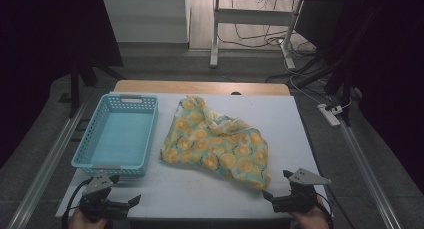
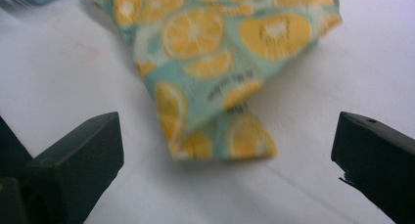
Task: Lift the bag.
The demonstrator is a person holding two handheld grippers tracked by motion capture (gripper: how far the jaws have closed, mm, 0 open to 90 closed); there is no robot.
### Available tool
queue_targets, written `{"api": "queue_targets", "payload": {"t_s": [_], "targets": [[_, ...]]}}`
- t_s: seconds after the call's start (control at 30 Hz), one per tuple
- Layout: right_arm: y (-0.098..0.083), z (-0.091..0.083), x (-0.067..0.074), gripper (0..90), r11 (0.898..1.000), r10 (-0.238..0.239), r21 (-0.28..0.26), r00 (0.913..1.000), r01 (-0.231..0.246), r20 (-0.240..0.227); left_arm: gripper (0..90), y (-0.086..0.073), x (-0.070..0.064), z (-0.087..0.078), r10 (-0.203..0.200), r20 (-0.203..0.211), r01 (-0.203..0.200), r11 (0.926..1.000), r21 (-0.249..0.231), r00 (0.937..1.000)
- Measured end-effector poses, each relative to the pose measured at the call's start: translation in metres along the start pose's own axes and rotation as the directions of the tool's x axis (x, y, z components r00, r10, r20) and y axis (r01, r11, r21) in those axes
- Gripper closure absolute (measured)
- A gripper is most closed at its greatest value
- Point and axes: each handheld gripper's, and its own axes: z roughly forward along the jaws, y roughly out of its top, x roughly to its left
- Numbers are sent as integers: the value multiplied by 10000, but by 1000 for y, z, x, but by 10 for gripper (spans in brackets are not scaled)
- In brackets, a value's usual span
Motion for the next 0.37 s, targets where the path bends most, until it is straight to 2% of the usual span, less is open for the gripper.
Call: {"api": "queue_targets", "payload": {"t_s": [0.13,0.17,0.23,0.3,0.37], "targets": [[-13,-3,-2,0,9992,245,315,9995,-251,201,0,-8,6,0,-49,-333,60,9994,341,9994],[-16,-4,-3,0,9983,329,467,9992,-339,207,0,-9,8,0,-119,-315,133,9990,438,9994],[-22,-5,-5,0,9963,513,686,9985,-523,168,0,-10,10,-2,-302,-213,308,9992,268,9993],[-22,-8,-5,0,9966,622,519,9977,-635,252,0,-10,11,-1,-390,-262,401,9983,424,9989],[-23,-8,-6,0,9959,646,622,9976,-661,261,0,-10,11,-1,-392,-245,403,9982,452,9989]]}}
